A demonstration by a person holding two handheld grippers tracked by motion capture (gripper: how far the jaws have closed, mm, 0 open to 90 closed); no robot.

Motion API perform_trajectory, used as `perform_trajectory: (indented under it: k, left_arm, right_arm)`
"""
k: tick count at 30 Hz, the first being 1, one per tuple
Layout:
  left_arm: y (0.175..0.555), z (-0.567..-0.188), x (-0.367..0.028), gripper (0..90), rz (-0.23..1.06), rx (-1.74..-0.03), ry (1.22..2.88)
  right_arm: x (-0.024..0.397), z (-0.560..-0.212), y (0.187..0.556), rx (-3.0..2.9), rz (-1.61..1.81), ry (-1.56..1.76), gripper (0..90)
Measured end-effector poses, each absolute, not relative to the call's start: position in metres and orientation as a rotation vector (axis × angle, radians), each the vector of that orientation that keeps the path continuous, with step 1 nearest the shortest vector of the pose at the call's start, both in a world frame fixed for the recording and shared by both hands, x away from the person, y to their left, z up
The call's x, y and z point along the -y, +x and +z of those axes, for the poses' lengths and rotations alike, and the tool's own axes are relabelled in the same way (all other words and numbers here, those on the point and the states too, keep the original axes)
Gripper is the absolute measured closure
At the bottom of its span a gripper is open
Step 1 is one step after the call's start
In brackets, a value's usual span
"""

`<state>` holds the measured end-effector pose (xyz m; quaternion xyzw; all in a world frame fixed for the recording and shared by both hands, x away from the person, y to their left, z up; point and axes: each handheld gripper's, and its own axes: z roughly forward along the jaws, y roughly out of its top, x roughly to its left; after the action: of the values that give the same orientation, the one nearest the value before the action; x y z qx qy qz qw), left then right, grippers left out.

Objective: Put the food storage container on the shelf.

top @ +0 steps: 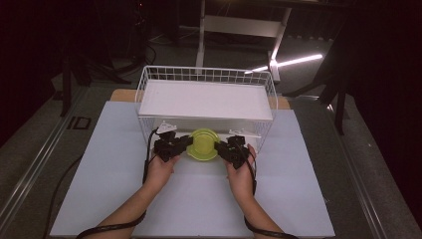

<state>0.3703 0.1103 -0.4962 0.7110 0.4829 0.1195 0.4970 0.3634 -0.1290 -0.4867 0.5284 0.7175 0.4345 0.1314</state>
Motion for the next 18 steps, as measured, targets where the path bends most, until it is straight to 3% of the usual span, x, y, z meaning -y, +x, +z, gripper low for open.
perform_trajectory:
  k: [7, 18]
  left_arm:
    - [0.378, -0.5, -0.108, 71.6, 0.382, -1.154, 1.705]
    - [0.379, -0.497, -0.111, 62.3, 0.414, -1.175, 1.665]
  right_arm:
    - [0.126, -0.487, 0.372, -2.062, 1.233, 1.452, 67.6]
    - [0.122, -0.481, 0.378, -2.03, 1.256, 1.448, 60.0]
